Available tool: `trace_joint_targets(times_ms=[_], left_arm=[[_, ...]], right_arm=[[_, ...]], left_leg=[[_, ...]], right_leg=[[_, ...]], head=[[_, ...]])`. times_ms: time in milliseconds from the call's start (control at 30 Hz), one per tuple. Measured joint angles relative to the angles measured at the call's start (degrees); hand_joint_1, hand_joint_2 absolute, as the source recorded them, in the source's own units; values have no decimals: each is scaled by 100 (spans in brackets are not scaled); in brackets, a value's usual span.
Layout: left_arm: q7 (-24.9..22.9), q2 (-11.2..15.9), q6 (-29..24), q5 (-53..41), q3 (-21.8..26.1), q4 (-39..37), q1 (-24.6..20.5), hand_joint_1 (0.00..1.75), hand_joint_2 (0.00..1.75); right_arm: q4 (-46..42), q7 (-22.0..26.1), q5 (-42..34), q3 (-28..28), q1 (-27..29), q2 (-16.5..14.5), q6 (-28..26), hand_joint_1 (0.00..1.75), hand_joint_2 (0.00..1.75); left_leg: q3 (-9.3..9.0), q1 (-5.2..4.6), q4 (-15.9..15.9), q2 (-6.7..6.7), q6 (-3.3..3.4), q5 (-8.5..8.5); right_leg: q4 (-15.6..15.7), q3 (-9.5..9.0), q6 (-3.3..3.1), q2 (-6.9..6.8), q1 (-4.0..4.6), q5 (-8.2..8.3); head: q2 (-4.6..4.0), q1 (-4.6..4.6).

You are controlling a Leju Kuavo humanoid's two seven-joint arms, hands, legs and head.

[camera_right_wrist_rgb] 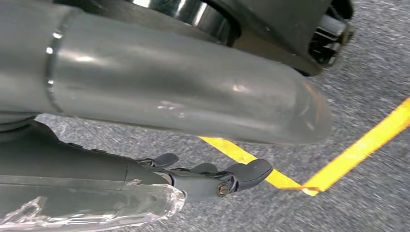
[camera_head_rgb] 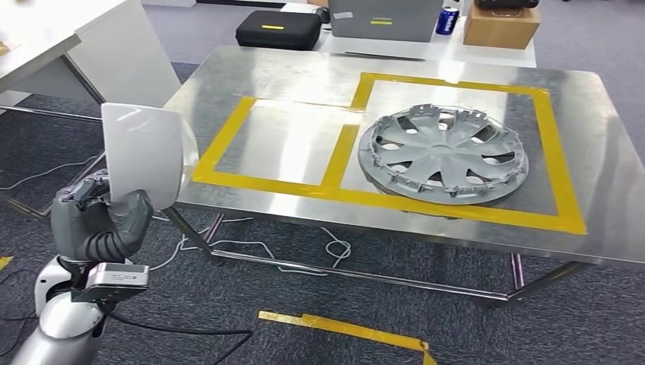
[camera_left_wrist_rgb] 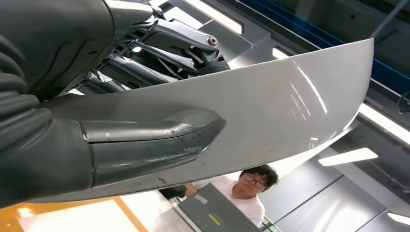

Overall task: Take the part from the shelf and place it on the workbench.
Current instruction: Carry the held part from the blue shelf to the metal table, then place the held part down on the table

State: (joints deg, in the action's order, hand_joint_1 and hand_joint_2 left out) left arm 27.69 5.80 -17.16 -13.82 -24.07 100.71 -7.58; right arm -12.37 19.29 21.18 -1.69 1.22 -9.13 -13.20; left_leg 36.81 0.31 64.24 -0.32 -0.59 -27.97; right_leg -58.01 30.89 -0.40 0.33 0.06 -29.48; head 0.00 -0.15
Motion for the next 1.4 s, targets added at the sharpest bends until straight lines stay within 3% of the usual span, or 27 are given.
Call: trace_joint_targets(times_ms=[67, 100, 200, 267, 333, 367, 400, 433, 500, 533, 633, 700, 767, 833, 867, 900, 933, 1000, 1033, 1067, 1200, 1267, 1333, 1367, 1400], left_arm=[[-3, -1, 6, -4, 3, -7, -4, 175, 175], [-5, -1, 9, -6, 4, -10, -4, 175, 175], [-8, -2, 15, -10, 9, -13, -5, 175, 175], [-7, -9, 16, -13, 13, -13, -18, 175, 175], [-6, -16, 17, -14, 14, -14, -16, 175, 175], [-7, -16, 18, -14, 14, -14, -10, 175, 175], [-7, -16, 19, -14, 14, -15, -5, 175, 175], [-7, -16, 20, -14, 14, -15, -2, 175, 175], [-7, -17, 23, -14, 14, -16, -5, 175, 175], [-7, -17, 26, -14, 14, -17, -9, 175, 175], [-8, -16, 31, -15, 16, -23, -11, 175, 175], [-8, -16, 33, -16, 20, -25, -10, 175, 175], [-8, -14, 33, -21, 26, -26, -24, 175, 175], [-8, -10, 33, -31, 28, -31, -24, 175, 175], [-8, -8, 33, -34, 29, -36, -16, 175, 175], [-8, -7, 33, -38, 29, -41, -9, 175, 175], [-8, -5, 33, -40, 29, -46, -6, 175, 175], [-8, 2, 33, -45, 30, -54, -4, 175, 175], [-8, 7, 33, -48, 31, -60, -6, 175, 175], [-10, 8, 33, -50, 32, -66, -3, 175, 175], [-89, -11, 76, 91, 42, -78, 2, 175, 175], [-168, -46, 146, 280, 46, -78, -6, 175, 175], [-221, -90, 172, 400, 48, -79, 0, 175, 175], [-239, -108, 156, 422, 50, -80, 7, 175, 175], [-252, -126, 125, 427, 56, -81, 14, 175, 175]], right_arm=[[1, 1, 2, 0, -11, 0, 1, 0, 0], [2, 3, 4, 1, -12, 0, 1, 0, 0], [4, 5, 9, 1, -15, -1, 2, 0, 0], [4, 7, 9, 1, -30, 0, 1, 0, 0], [4, 6, 9, 1, -31, 1, 1, 0, 0], [4, 5, 9, 1, -23, 1, 1, 0, 0], [5, 5, 9, 1, -13, 1, 1, 0, 0], [6, 5, 9, 1, -6, 1, 1, 0, 0], [7, 5, 9, 1, -5, 2, 1, 0, 0], [10, 5, 9, 1, -8, 2, 1, 0, 0], [16, 4, 8, 1, 2, 4, -2, 0, 0], [17, 3, 7, 1, 18, 4, -2, 0, 0], [17, 5, 7, 1, 2, 3, -2, 0, 0], [17, 5, 8, 1, -13, 3, -2, 0, 0], [17, 5, 8, 1, -10, 3, -2, 0, 0], [17, 5, 7, 1, -4, 3, -2, 0, 0], [17, 5, 7, 1, 2, 3, -2, 0, 0], [18, 5, 6, 1, 7, 3, 0, 0, 0], [18, 4, 5, 1, 4, 4, 0, 0, 0], [19, 1, 3, 1, -1, 4, 0, 0, 0], [19, -8, -10, 1, -21, 3, -1, 0, 0], [19, -11, -20, 1, -35, 3, -9, 0, 0], [19, -15, -33, 1, -34, 3, -17, 0, 0], [19, -17, -40, 1, -26, 3, -21, 0, 0], [19, -22, -48, 1, -17, 3, -25, 0, 0]], left_leg=[[-145, -27, -419, 9, 56, 60], [-162, -39, -463, 10, 94, -9], [-273, -24, -521, 7, 224, 46], [-336, -16, -528, 14, 273, 37], [-360, -22, -526, 11, 295, -4], [-380, -24, -525, 7, 297, -31], [-413, -26, -524, 3, 295, -63], [-459, -27, -524, -2, 288, -100], [-570, -28, -526, -4, 263, -179], [-605, -26, -528, -3, 242, -212], [-665, -28, -516, -3, 143, -251], [-686, -27, -407, 0, 85, -259], [-483, -15, -12, 2, 34, -385], [-79, 8, 598, 2, -18, -636], [99, 24, 803, 2, -42, -719], [207, 43, 857, 3, -63, -699], [225, 62, 719, 3, -80, -539], [88, 92, 133, 5, -99, -9], [25, 89, -154, 12, -96, 128], [-16, 76, -326, 18, -68, 212], [-106, 35, -456, 18, 106, 171], [-163, 44, -484, 17, 180, 133], [-190, 31, -482, 16, 231, 88], [-207, 21, -480, 13, 241, 65], [-235, 13, -479, 9, 245, 36]], right_leg=[[2, -34, 66, 3, 10, -69], [-28, -47, 109, 1, 16, -78], [-222, -37, 223, -11, 7, -153], [-669, 213, 280, -14, -8, -400], [-1338, 648, 316, -15, -15, -669], [-1543, 824, 324, -15, -16, -700], [-1561, 914, 317, -15, -16, -614], [-1370, 898, 302, -15, -14, -412], [-678, 685, 246, -17, 3, 73], [-386, 589, 211, -18, 23, 149], [-89, 436, 82, -17, 66, 127], [-9, 305, 22, -20, 39, 190], [61, 172, -19, -24, 9, 181], [77, 104, -44, -22, 1, 129], [77, 70, -45, -20, -2, 93], [77, 27, -39, -16, -5, 53], [77, -28, -26, -10, -10, 9], [77, -129, 19, 1, -20, -88], [70, -169, 54, 5, -20, -131], [62, -184, 95, 6, -20, -170], [31, -220, 256, -11, -40, -326], [-331, -56, 306, -17, -53, -536], [-1081, 398, 330, -17, -56, -833], [-1404, 633, 331, -17, -57, -907], [-1557, 792, 322, -17, -56, -865]], head=[[0, -5], [0, -3], [0, 12], [0, 24], [0, 36], [0, 36], [0, 39], [0, 38], [0, 36], [0, 34], [0, 24], [0, 11], [0, -12], [0, -27], [0, -26], [0, -27], [0, -27], [0, -30], [0, -36], [0, -40], [0, -12], [0, 12], [0, 35], [0, 38], [0, 38]])
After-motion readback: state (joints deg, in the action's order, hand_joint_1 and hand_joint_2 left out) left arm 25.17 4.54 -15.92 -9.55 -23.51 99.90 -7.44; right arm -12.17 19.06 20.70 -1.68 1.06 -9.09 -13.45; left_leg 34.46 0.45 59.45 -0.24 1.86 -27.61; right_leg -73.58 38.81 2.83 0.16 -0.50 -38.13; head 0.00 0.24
